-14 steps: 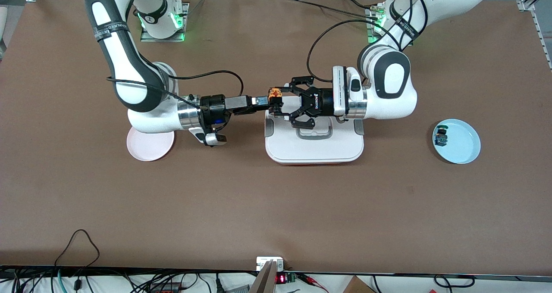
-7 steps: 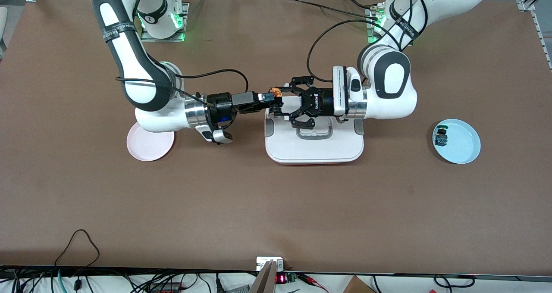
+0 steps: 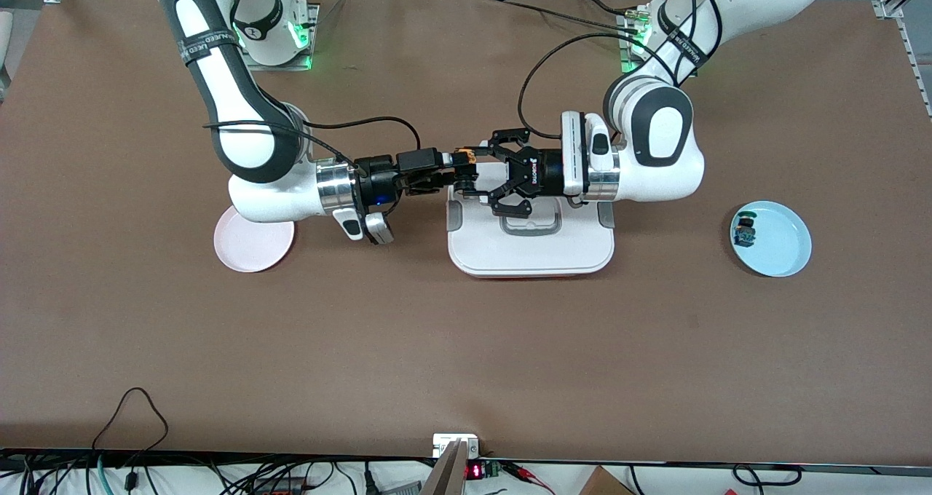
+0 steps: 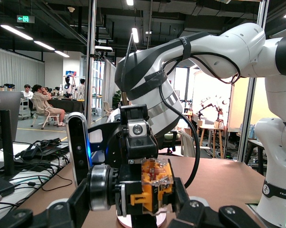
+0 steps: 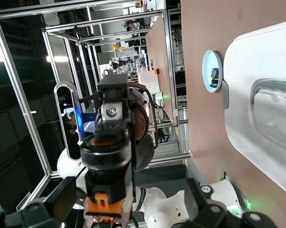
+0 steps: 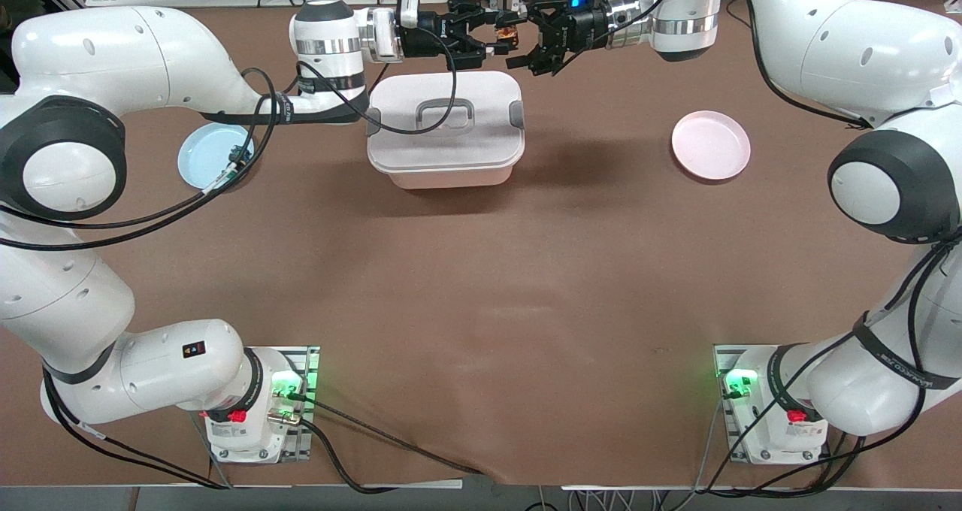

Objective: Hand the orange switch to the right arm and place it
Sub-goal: 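Grasp the orange switch with the right gripper while the left gripper opens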

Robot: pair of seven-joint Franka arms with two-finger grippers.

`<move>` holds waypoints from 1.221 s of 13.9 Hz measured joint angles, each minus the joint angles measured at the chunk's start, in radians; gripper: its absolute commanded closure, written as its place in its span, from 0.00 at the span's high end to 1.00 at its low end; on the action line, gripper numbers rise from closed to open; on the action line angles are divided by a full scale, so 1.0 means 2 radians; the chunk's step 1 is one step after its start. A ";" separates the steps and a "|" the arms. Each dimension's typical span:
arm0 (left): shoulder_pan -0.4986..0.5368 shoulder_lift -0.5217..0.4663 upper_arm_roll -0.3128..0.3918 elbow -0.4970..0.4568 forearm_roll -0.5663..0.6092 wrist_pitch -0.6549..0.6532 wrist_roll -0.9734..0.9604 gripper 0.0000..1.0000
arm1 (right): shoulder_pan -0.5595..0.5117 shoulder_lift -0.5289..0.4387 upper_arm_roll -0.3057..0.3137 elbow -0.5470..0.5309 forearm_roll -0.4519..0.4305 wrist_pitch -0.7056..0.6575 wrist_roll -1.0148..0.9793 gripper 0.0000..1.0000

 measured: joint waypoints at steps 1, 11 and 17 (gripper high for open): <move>0.000 0.000 0.000 0.000 0.000 0.000 0.000 0.15 | 0.000 0.000 0.000 0.003 0.000 0.000 0.000 0.99; 0.000 0.000 0.000 0.000 0.000 0.000 0.000 0.15 | 0.002 -0.001 0.000 0.014 -0.001 0.001 -0.029 0.06; 0.000 0.000 0.000 0.001 0.000 0.000 0.005 0.32 | 0.002 -0.001 0.000 0.013 -0.004 0.002 -0.035 0.01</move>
